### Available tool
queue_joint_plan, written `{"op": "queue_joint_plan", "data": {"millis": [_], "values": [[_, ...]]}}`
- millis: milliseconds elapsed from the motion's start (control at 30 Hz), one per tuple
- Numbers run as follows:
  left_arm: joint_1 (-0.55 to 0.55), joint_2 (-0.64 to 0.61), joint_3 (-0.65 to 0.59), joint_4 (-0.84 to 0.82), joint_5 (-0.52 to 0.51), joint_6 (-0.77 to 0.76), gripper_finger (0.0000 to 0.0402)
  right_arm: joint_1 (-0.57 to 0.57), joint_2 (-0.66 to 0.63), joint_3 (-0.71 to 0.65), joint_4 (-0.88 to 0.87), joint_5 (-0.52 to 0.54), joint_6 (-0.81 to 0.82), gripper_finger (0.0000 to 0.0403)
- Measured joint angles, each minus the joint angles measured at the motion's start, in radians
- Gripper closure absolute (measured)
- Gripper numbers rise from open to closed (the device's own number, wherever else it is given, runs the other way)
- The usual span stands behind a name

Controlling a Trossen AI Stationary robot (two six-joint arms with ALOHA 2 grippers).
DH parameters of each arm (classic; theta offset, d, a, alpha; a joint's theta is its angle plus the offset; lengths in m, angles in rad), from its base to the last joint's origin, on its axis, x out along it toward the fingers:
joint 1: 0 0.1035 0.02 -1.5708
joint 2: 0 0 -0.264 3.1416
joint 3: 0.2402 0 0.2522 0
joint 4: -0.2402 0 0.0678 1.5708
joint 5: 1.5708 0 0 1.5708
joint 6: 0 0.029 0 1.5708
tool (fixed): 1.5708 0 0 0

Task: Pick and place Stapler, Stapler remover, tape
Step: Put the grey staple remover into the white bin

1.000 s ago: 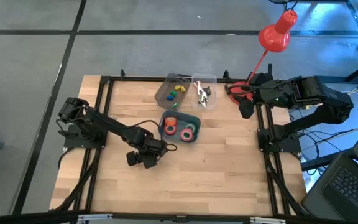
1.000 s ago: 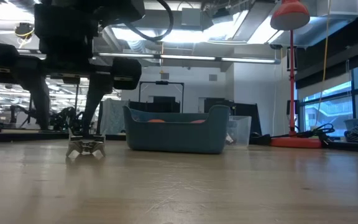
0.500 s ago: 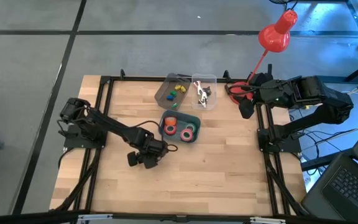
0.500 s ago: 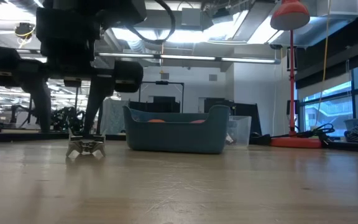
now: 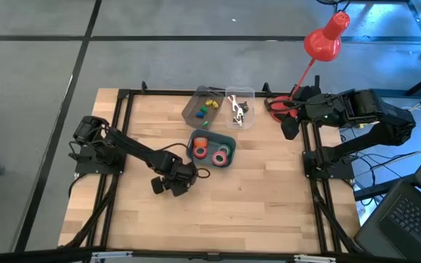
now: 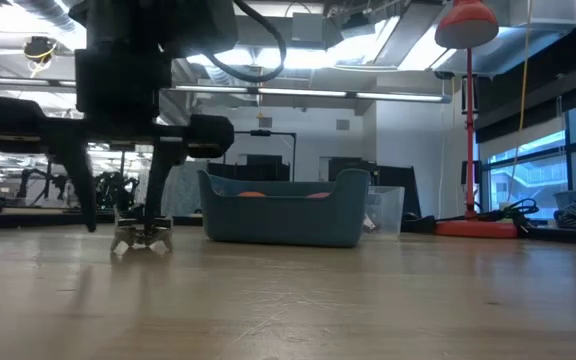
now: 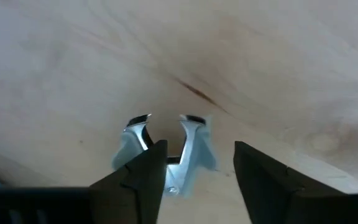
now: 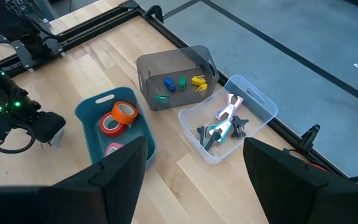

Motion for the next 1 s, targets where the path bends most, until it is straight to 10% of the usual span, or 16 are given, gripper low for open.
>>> {"op": "queue_joint_plan", "data": {"millis": [367, 1000], "values": [[0.001, -0.004, 0.003, 0.006, -0.01, 0.0, 0.0375, 0.0, 0.0, 0.0, -0.006, -0.007, 0.0, 0.0132], [0.026, -0.046, 0.116, -0.106, -0.005, -0.238, 0.0378, 0.0, 0.0, 0.0, -0.004, -0.007, 0.001, 0.0132]]}}
